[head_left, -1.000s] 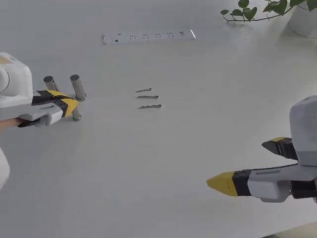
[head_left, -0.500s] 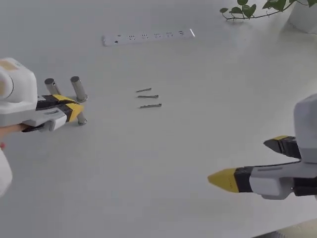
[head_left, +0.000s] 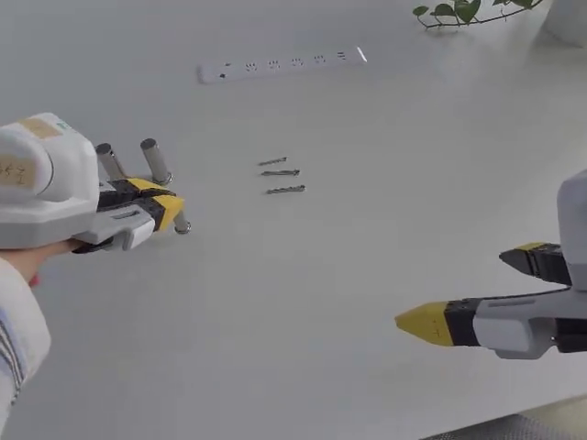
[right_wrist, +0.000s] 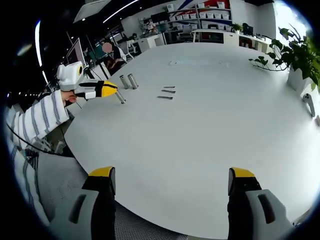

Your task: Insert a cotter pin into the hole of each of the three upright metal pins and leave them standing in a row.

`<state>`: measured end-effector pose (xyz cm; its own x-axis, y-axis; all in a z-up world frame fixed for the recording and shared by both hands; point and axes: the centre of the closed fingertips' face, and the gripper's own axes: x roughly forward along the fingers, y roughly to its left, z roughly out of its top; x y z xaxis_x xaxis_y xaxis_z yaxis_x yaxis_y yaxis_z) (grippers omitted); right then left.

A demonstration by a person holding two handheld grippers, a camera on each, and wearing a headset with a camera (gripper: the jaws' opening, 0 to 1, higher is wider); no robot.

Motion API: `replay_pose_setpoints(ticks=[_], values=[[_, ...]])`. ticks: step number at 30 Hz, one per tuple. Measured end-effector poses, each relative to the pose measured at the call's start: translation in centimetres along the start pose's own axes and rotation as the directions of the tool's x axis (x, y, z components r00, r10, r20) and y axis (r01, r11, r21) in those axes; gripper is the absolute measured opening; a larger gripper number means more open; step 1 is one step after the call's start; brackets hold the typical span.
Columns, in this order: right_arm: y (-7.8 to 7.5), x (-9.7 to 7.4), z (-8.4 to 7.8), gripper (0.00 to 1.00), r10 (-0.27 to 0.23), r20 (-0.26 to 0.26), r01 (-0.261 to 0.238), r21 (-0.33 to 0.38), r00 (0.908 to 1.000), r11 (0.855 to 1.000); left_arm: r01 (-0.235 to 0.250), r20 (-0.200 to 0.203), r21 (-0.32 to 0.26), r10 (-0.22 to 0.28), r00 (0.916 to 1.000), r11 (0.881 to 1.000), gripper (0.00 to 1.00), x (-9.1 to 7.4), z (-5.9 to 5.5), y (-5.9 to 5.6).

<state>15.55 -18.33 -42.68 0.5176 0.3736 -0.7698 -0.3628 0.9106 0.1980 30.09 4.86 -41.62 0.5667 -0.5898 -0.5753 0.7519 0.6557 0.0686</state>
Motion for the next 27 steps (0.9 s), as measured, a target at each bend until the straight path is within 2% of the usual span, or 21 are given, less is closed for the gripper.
replay_pose_setpoints(ticks=[8,15,22,27], values=[[0.0,-0.3,-0.4,0.93,0.006,0.004,-0.006,-0.011,1.0000,1.000,0.025,-0.004,0.036,-0.025,0.9997,0.999,0.05,-0.1,0.1,-2.7],[0.4,-0.4,-0.9,0.93,0.022,0.003,-0.021,-0.026,0.9998,0.999,0.038,-0.008,0.030,-0.038,0.9992,0.999,0.05,-0.3,-0.2,-5.0],[0.7,-0.5,-1.2,0.93,0.034,-0.001,-0.034,-0.036,0.9994,0.999,0.042,-0.018,0.030,-0.042,0.9990,0.999,0.05,-0.5,-0.8,-6.4],[0.8,-0.5,-1.1,0.93,0.038,0.002,-0.038,-0.042,0.9993,0.998,0.034,-0.025,0.016,-0.034,0.9991,0.999,0.05,-0.6,-1.1,-6.9]])
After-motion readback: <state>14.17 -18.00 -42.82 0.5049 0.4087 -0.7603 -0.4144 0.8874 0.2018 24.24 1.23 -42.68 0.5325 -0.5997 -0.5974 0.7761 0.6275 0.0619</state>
